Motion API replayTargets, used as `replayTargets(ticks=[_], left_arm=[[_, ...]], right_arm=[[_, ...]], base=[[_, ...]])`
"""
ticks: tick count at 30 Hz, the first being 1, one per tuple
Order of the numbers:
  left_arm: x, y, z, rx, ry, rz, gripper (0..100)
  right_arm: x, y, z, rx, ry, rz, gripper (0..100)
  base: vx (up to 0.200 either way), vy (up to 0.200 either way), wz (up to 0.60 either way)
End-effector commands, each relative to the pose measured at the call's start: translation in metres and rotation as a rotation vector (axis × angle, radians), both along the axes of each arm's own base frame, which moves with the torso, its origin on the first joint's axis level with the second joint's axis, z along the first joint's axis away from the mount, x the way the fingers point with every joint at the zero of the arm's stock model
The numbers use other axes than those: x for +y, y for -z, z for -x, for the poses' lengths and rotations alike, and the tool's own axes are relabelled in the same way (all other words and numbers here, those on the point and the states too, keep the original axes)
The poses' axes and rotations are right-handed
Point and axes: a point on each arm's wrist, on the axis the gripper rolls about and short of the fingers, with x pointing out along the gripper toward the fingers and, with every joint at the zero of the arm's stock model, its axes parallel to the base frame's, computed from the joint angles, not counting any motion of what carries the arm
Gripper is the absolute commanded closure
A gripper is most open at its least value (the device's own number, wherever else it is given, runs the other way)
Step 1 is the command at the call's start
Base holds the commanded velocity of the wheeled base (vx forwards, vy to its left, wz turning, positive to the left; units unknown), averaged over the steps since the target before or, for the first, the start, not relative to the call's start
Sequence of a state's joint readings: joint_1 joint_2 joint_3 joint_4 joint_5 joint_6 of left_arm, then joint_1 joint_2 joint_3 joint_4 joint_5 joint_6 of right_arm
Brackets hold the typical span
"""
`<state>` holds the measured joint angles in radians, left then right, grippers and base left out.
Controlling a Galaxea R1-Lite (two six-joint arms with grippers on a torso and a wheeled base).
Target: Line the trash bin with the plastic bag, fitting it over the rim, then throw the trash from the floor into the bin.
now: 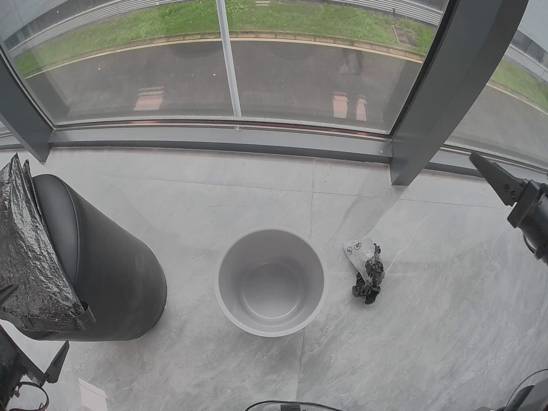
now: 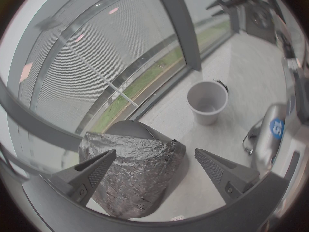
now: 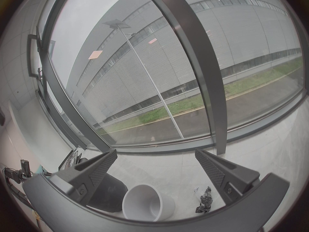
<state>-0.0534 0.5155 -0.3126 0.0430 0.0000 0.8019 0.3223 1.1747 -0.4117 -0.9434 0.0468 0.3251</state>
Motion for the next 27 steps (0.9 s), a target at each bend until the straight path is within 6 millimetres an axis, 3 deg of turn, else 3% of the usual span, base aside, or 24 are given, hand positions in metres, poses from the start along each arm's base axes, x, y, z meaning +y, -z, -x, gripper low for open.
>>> replayTargets(ticks=[1,5,14,27], left_arm=[[-0.001,-0.006,-0.031,0.095,0.022,-0.170,0],[-0.001,-0.004,-0.034,0.096,0.025,-0.229,0],[-0.001,0.021,-0.033,0.164,0.026,-0.267,0],[0.000,0.033,-0.040,0.143,-0.016,-0.335,0]], right_arm=[[0.026,0.033,-0.043,0.135,-0.022,0.002,0],[0.026,0.033,-0.043,0.137,-0.022,0.002,0],[0.027,0.036,-0.046,0.151,-0.022,0.005,0],[0.029,0.045,-0.055,0.198,-0.020,0.002,0]], base=[[0.000,0.000,0.00],[0.000,0.000,0.00],[0.000,0.000,0.00],[0.000,0.000,0.00]])
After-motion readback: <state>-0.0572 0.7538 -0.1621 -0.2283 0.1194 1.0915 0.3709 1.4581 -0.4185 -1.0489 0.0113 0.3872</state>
